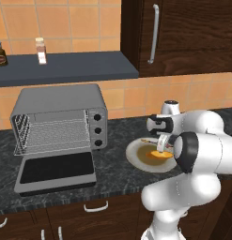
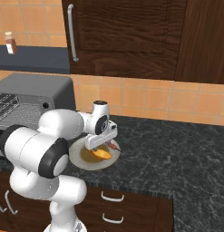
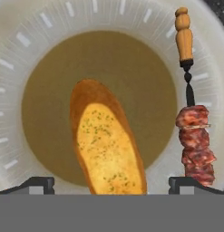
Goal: Pick up the kebab skewer and baguette bread, and place them inside the toaster oven. Close the toaster oven door and start by setting the timer.
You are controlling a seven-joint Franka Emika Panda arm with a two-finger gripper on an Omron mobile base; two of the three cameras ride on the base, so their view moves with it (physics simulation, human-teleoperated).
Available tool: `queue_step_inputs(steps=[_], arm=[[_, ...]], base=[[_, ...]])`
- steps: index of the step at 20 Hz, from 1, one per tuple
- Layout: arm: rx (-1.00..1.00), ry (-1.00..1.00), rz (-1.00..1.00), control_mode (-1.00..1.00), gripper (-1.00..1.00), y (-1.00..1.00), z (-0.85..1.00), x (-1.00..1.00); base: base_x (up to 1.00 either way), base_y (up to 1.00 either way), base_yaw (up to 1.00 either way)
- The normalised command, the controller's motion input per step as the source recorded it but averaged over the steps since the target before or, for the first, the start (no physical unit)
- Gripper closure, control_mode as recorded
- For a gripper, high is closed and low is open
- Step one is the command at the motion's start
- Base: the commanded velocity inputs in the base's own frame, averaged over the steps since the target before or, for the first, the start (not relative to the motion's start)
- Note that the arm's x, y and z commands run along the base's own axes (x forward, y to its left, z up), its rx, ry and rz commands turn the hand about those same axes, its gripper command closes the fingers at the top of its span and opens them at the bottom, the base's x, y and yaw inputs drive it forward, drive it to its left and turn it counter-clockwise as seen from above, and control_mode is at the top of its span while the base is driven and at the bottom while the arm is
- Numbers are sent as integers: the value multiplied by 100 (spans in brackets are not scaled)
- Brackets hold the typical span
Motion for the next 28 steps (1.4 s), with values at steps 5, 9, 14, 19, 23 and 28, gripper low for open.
queue_step_inputs(steps=[5,9,14,19,23,28], arm=[[-5,0,-4,-100,-100,6,-3,-2],[0,0,0,-100,-100,0,0,18],[0,0,0,-100,-100,0,0,14],[0,0,0,-100,-100,-1,-5,0],[0,0,0,-100,-100,0,-11,0],[0,0,0,-100,-100,0,-28,0]], base=[[0,0,0],[0,0,0],[0,0,0],[0,0,0],[0,0,0],[0,0,0]])
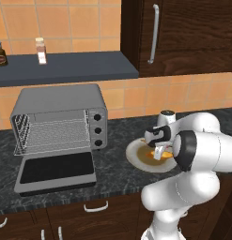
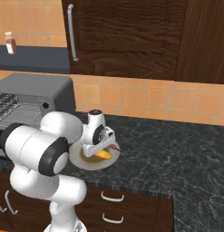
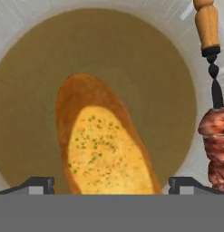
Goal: Pick up the kebab skewer and baguette bread, and place them inside the toaster oven. Close the toaster oven door and start by setting the timer.
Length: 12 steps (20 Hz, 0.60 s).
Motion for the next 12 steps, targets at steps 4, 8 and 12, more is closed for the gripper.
queue_step_inputs(steps=[4,8,12], arm=[[0,0,0,-100,-100,0,-14,0],[0,0,0,-100,-100,0,-15,0],[0,0,0,-100,-100,0,-17,0]], base=[[0,0,0],[0,0,0],[0,0,0]])
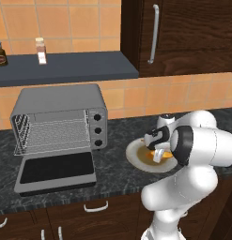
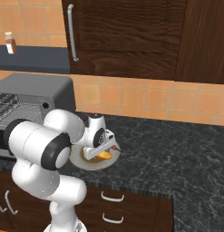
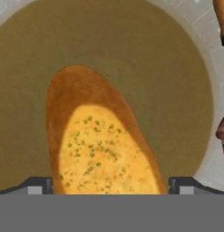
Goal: Pick up the kebab skewer and baguette bread, and place them inside the toaster oven. Close the toaster oven door and start by setting the timer.
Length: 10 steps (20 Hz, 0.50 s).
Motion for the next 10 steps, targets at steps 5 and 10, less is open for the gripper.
queue_step_inputs(steps=[5,10], arm=[[0,0,0,-100,100,0,-24,0],[0,0,0,-100,100,0,-32,-1]], base=[[0,0,0],[0,0,0]])
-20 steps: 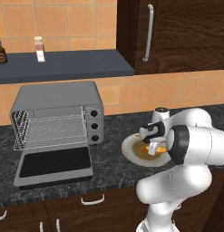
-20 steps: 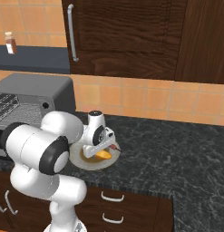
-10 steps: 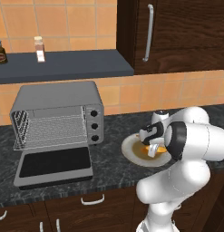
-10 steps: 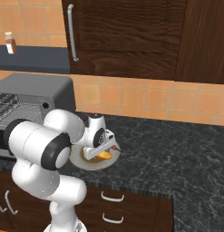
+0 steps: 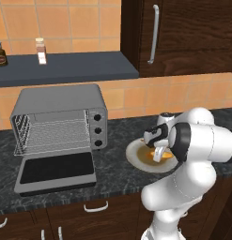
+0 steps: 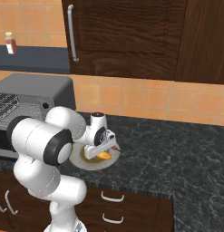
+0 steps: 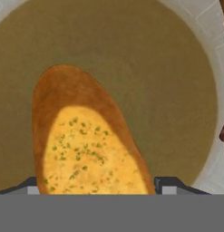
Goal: Pick up the kebab skewer and baguette bread, and place them inside the toaster oven. Close the toaster oven door and start by setting the timer.
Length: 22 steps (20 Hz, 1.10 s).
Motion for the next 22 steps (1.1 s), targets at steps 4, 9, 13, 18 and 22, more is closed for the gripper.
queue_step_inputs(steps=[4,9,13,18,22], arm=[[0,0,0,-100,100,0,-3,-21],[0,-2,1,-100,100,0,32,-29],[0,0,0,-100,100,0,85,-11],[0,0,0,-100,100,3,72,-14],[0,0,1,-100,100,42,24,-53]], base=[[0,0,0],[0,0,0],[0,0,0],[0,0,0],[0,0,0]])
